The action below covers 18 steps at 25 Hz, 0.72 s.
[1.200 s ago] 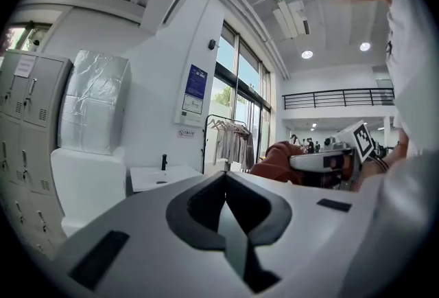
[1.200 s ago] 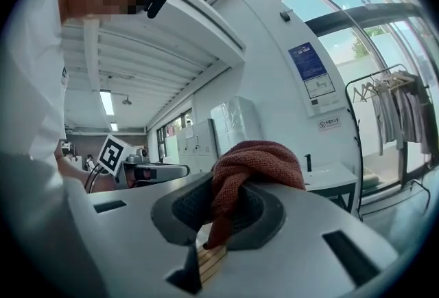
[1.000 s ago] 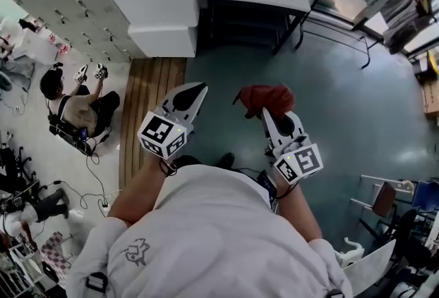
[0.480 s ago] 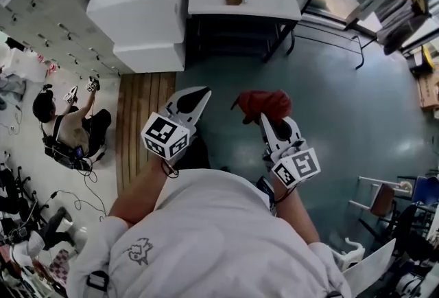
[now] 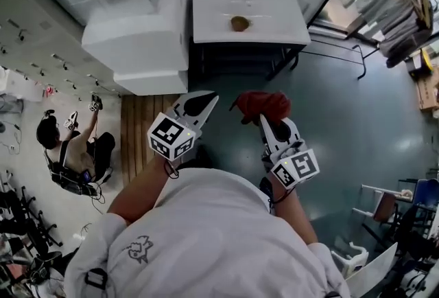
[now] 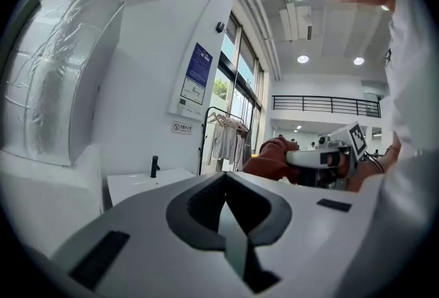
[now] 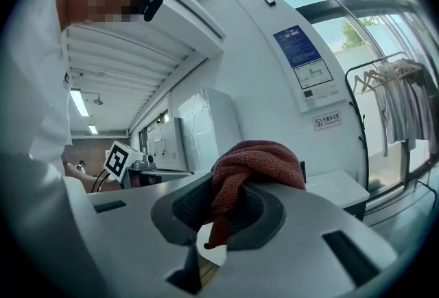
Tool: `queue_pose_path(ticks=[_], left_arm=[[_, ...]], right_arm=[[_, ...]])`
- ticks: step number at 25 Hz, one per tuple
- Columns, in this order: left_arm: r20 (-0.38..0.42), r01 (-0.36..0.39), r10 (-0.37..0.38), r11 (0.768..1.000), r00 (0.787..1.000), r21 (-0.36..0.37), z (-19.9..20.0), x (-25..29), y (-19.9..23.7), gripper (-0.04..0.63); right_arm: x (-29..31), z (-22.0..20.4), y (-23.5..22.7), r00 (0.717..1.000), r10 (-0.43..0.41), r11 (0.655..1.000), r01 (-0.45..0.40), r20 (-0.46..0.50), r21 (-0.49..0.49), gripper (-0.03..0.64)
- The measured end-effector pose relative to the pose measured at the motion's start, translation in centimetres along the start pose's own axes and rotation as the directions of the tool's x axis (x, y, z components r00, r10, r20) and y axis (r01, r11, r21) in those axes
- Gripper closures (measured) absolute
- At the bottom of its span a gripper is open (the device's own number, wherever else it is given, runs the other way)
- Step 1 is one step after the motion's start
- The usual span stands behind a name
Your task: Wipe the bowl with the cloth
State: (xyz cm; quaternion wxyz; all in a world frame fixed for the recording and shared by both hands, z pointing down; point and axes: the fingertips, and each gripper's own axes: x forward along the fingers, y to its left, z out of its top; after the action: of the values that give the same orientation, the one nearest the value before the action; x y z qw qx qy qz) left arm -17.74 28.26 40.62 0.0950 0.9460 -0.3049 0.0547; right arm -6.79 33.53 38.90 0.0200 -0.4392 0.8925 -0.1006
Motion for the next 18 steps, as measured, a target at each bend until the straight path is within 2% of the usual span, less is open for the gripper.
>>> queue_pose_path(ticks=[4,10,14,18], left_arm=[[-0.02,0.033,-0.033,0.999,0.999,-0.002,0.3,0.9,4.1,0.581],[0.0,0.042,-0.042,0.999,0.999,-0.021,1.2,3.1,8.1,0.581],[0.0,0.03,-0.03,0.999,1.0,-0.033,1.6,5.2,9.9,0.581],[0.011,-0.022,0.023,0.999,1.0,-0.034,2.3,8.0,12.9,0.581]], right_arm=[[4.7,0.3,-0.5,1.0,-0.01,1.0,0.01,-0.004,0.013,0.565],[8.7,0.4,-3.0,1.0,-0.006,1.0,0.006,-0.019,0.018,0.563],[11.2,0.6,-5.3,0.999,0.025,0.999,-0.024,-0.033,0.023,0.564],[14.7,0.9,-8.7,0.996,0.086,0.996,-0.086,-0.033,0.014,0.565]])
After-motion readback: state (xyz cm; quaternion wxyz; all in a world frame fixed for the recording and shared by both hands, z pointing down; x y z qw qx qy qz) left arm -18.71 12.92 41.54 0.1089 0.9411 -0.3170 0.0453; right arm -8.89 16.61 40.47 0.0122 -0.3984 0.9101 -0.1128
